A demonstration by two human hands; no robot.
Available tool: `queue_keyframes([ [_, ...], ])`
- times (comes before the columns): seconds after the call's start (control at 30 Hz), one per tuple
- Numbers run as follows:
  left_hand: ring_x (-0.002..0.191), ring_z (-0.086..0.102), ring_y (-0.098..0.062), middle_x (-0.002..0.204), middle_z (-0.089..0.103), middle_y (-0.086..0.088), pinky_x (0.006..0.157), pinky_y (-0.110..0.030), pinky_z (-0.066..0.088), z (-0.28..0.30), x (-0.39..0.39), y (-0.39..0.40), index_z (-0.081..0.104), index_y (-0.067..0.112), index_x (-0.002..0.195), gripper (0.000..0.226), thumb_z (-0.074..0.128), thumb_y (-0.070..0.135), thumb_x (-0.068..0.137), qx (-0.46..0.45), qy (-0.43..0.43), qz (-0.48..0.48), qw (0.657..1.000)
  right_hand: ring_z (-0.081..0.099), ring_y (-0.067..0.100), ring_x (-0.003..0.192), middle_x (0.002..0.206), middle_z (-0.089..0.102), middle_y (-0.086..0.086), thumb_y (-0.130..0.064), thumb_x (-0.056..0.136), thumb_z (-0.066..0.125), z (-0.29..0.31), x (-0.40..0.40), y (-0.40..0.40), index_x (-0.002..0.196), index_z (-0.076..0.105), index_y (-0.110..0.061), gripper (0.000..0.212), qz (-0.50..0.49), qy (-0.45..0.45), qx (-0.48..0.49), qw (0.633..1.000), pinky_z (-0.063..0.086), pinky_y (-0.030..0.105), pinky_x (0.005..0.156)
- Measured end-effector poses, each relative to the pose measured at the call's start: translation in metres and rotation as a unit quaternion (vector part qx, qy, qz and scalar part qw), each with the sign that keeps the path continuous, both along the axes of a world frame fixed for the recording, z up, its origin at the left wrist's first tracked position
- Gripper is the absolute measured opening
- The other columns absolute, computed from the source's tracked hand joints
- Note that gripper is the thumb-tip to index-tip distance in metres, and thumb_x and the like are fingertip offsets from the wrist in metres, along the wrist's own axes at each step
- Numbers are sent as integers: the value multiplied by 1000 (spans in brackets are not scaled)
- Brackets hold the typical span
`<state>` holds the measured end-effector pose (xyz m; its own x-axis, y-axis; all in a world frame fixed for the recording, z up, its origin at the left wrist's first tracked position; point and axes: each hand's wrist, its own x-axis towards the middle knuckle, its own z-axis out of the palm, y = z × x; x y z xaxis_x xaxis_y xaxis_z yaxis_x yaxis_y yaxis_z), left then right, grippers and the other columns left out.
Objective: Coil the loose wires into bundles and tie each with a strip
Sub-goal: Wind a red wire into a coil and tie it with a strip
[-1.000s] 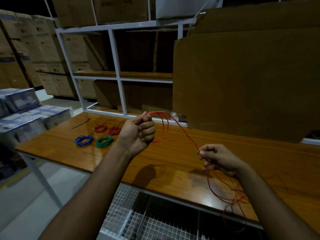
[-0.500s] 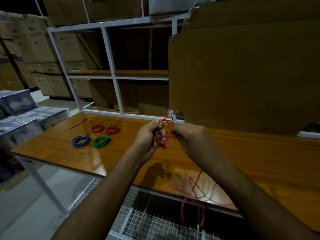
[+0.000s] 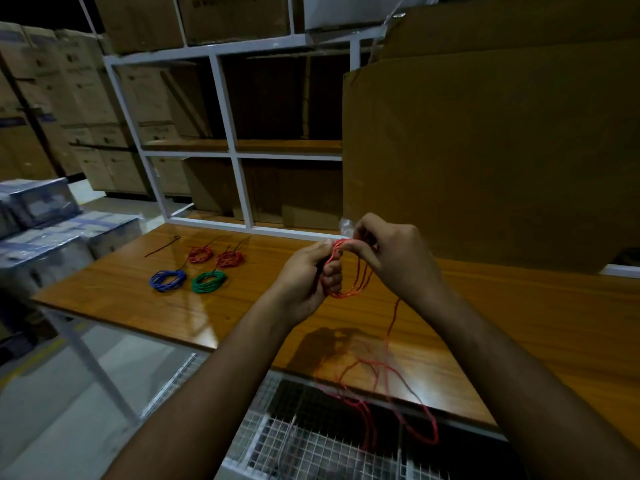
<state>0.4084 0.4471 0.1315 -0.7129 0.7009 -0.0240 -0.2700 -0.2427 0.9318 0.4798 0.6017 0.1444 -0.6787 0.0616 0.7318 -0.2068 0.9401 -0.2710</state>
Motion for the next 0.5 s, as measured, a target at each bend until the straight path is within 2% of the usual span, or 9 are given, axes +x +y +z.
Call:
queue_keyframes([
  [0.1, 45, 27, -7, 55, 31, 5, 46, -21, 21, 0, -4, -3, 52, 10, 85, 32, 35, 27, 106, 25, -58, -33, 997, 58, 5, 67, 78, 62, -7, -49, 88, 65, -7, -8, 4, 104, 63, -23, 31, 9, -46, -83, 995, 46, 26, 54],
  [0.17, 41, 26, -5, 53, 30, 7, 43, -20, 18, -3, -7, -6, 53, 11, 82, 35, 35, 29, 106, 34, -89, -54, 994, 51, 0, 71, 83, 56, -11, -52, 92, 55, -13, -11, 5, 104, 66, -27, 30, 9, -80, -46, 996, 38, 24, 56],
  [0.23, 39, 25, -5, 51, 30, 8, 39, -18, 17, -6, -10, -8, 52, 12, 80, 36, 35, 31, 105, 28, -106, -69, 992, 45, 5, 71, 87, 48, -8, -56, 96, 43, -18, -12, 2, 95, 65, -30, 35, -29, -95, 25, 995, 29, 24, 53],
  [0.33, 39, 25, -5, 51, 31, 8, 37, -18, 19, -9, -11, -11, 51, 13, 79, 38, 34, 33, 106, 30, -126, -73, 989, 44, 7, 71, 90, 45, -8, -55, 98, 38, -18, -17, -5, 88, 64, -28, 39, -71, -87, 51, 992, 26, 25, 51],
  [0.4, 40, 27, -5, 51, 32, 8, 37, -17, 21, -8, -11, -14, 51, 13, 77, 40, 34, 34, 106, 34, -135, -77, 987, 44, 9, 67, 86, 47, -7, -54, 99, 36, -18, -22, -8, 80, 61, -25, 43, -64, -97, -2, 993, 31, 28, 52],
  [0.5, 42, 26, -6, 54, 30, 7, 38, -18, 21, -9, -11, -18, 51, 15, 75, 41, 35, 36, 106, 32, -136, -80, 987, 49, 11, 61, 72, 55, 2, -56, 97, 40, -20, -24, -12, 63, 55, -22, 51, -3, -114, -141, 983, 37, 34, 55],
])
